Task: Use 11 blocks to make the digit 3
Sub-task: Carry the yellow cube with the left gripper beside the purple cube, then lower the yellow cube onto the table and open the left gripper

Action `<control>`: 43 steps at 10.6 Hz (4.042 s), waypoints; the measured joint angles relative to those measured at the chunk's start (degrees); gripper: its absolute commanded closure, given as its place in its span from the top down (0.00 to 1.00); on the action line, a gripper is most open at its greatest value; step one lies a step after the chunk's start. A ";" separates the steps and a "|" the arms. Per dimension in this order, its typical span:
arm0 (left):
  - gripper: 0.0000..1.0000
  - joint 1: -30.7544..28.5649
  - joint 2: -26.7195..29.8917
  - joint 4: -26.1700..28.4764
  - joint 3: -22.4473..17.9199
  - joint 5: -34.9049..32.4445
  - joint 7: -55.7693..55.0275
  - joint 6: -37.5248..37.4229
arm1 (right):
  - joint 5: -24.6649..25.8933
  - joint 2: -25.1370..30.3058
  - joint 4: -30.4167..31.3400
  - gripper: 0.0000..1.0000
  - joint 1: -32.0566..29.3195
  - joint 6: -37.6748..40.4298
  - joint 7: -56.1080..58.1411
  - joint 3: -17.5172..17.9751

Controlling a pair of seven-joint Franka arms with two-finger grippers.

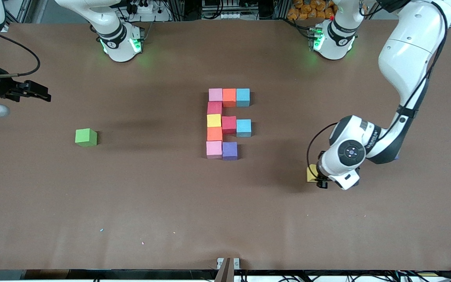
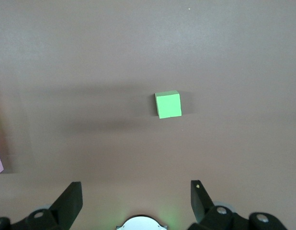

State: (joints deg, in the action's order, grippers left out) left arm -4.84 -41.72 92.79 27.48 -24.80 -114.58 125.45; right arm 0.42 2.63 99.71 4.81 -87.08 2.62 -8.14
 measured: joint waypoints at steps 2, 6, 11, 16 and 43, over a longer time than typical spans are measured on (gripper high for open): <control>0.17 3.49 0.14 -1.30 0.13 1.32 -2.30 -0.21 | 0.00 0.00 0.00 1.00 0.06 0.00 0.00 0.00; 0.17 10.67 0.10 -2.20 -0.02 1.64 -10.32 -0.41 | 0.02 -0.14 0.00 1.00 0.09 0.00 0.00 -0.01; 0.17 15.66 -0.05 -3.53 -0.17 3.76 -20.11 -0.46 | 0.03 -0.16 0.00 1.00 0.10 0.00 0.00 -0.01; 0.18 20.37 -2.05 -4.73 -0.45 3.83 -26.72 -0.57 | 0.03 -0.17 0.00 1.00 0.12 0.00 0.00 0.00; 1.00 25.75 -6.94 -9.00 -2.29 3.83 -26.11 -0.56 | 0.06 -0.17 0.00 1.00 0.15 0.00 0.00 -0.01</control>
State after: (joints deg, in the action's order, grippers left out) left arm 20.91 -48.66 83.79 25.18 -20.98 -140.69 124.89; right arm 0.47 2.45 99.71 4.96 -87.08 2.62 -8.15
